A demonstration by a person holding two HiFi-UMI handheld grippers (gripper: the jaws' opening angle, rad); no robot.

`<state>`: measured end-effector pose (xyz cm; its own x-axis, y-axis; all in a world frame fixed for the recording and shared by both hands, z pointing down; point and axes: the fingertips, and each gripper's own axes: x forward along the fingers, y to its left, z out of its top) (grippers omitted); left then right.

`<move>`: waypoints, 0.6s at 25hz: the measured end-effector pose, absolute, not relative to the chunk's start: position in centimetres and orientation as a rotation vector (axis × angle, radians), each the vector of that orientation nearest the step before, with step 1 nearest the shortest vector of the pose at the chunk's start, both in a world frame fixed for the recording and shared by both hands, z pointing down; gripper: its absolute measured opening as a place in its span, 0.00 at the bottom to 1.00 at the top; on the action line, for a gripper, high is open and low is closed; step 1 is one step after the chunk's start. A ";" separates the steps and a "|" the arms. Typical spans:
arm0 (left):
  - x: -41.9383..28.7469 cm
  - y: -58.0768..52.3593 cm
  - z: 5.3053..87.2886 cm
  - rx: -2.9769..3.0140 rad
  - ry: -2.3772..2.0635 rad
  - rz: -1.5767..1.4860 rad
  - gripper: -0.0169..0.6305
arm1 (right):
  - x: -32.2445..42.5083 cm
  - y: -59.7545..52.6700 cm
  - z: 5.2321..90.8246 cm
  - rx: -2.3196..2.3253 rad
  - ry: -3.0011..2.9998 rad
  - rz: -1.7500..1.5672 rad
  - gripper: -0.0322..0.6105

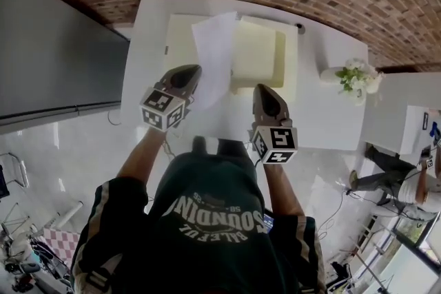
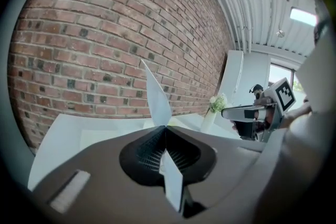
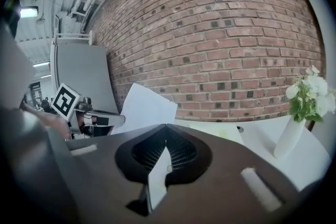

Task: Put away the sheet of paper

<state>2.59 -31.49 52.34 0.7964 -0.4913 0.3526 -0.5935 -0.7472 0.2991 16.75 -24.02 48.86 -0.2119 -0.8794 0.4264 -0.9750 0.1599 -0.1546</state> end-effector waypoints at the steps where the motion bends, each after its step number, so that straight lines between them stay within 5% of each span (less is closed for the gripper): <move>1: 2.8 -31.8 52.8 2.577 -0.813 0.357 0.05 | 16.9 -24.2 49.1 1.801 -2.195 0.595 0.05; 15: 4.6 -35.7 58.3 2.456 -0.804 0.435 0.05 | 19.0 -25.9 52.1 1.799 -2.148 0.694 0.05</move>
